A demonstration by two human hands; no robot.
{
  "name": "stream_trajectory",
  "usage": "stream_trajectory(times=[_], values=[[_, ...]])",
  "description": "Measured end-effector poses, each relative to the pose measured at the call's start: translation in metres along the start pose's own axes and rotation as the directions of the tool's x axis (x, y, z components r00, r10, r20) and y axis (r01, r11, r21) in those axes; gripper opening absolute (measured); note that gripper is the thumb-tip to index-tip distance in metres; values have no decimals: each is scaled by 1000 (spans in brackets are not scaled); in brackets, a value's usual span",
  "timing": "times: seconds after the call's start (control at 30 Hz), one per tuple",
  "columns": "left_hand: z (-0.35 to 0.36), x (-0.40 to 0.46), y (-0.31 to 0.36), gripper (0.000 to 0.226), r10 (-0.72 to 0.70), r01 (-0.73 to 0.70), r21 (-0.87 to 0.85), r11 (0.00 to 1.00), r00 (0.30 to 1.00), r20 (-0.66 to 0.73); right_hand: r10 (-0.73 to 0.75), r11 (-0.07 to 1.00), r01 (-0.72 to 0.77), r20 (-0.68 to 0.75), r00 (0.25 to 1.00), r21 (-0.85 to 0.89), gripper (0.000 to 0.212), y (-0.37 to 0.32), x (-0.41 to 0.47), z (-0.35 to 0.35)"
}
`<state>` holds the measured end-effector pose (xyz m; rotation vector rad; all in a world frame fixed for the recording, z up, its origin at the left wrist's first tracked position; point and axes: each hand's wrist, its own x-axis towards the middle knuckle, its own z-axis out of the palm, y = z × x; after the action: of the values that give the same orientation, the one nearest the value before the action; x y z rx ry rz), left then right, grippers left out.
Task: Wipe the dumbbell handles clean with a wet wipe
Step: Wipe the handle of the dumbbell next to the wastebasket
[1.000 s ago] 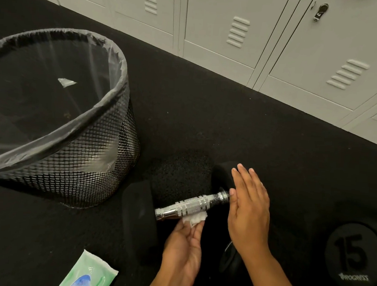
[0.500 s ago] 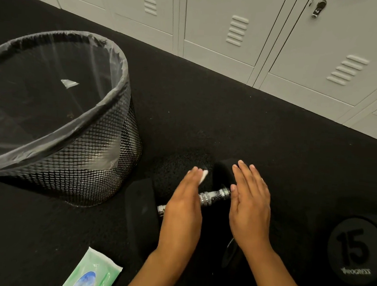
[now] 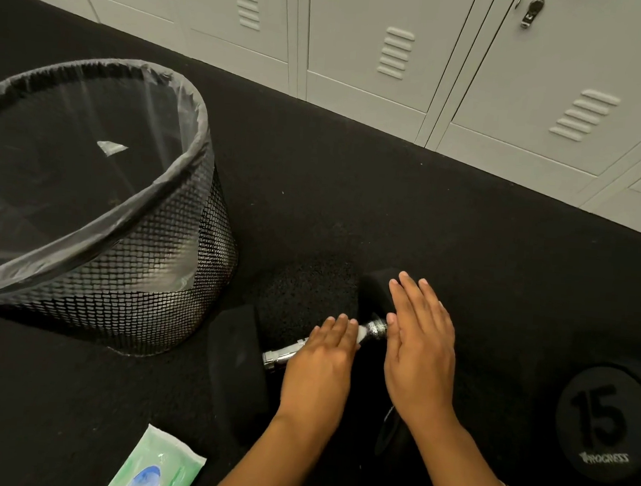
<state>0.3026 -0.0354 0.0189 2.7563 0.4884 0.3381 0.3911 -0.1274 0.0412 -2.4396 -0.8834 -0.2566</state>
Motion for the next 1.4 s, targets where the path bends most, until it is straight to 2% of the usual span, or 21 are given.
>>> stream_trajectory(times=[0.1, 0.17, 0.3, 0.43, 0.47, 0.57, 0.67, 0.73, 0.8, 0.87, 0.93, 0.97, 1.0, 1.07, 1.17, 1.23, 1.3, 1.4], values=[[-8, -11, -1, 37, 72, -73, 29, 997, 996, 49, 2, 1000, -2, -3, 1000, -3, 44, 0, 0, 0], [-4, -7, -2, 30, 90, -91, 35, 995, 995, 46, -1, 1000, 1, -11, 1000, -4, 44, 0, 0, 1], [1, 11, 0, 49, -35, 40, -46, 998, 994, 105, 21, 1000, -21, -5, 1000, 5, 44, -1, 0, 0], [-3, -1, 3, 27, 42, -39, -46, 998, 997, 69, 20, 999, -23, 56, 998, 44, 45, -2, 1, -3], [-5, -6, 2, 35, 37, -33, -50, 998, 995, 88, 20, 997, -25, 63, 998, 74, 44, -2, 1, -6], [-12, -6, 2, 43, -5, 25, -156, 987, 992, 127, 32, 982, -36, 28, 999, 186, 43, -8, -3, -19], [-28, 2, 0, 27, -129, 185, -389, 903, 978, 166, 28, 950, -18, -30, 999, 310, 50, -30, -21, -25], [-39, 5, 0, 22, -184, 249, -439, 863, 965, 186, 84, 917, -99, 56, 995, 387, 52, -43, -30, -19], [-48, 5, 3, 25, -221, 285, -467, 837, 957, 187, 143, 899, -198, 166, 976, 391, 52, -51, -36, -8], [-55, 0, 6, 30, -232, 284, -400, 871, 957, 174, 164, 892, -235, 208, 964, 386, 46, -52, -38, 4], [-59, -7, 4, 31, -130, 145, -224, 964, 988, 79, 62, 935, -126, 199, 978, 331, 38, -50, -41, 17], [-62, -10, 0, 33, -59, 69, -146, 987, 995, 77, 6, 952, -74, 225, 974, 296, 35, -51, -43, 21], [-64, -14, -5, 37, -2, 9, -81, 997, 996, 88, -19, 968, -49, 271, 962, 245, 32, -50, -44, 24], [-66, -25, -17, 40, 49, -51, 20, 998, 996, 70, 6, 990, -39, 237, 971, 133, 33, -48, -45, 27], [-75, -43, -35, 49, 67, -70, 150, 986, 997, 24, 20, 1000, -16, 277, 961, -16, 50, -48, -38, 26], [-80, -54, -47, 62, 31, -32, 205, 978, 999, 9, 51, 998, -35, 307, 950, -55, 48, -45, -32, 29], [-84, -62, -58, 75, -32, 27, 199, 980, 999, 23, 40, 999, -30, 305, 952, -39, 44, -44, -29, 29], [-83, -69, -71, 91, -79, 61, 139, 988, 989, 126, -28, 1000, 25, 271, 962, 11, 47, -40, -33, 27]])
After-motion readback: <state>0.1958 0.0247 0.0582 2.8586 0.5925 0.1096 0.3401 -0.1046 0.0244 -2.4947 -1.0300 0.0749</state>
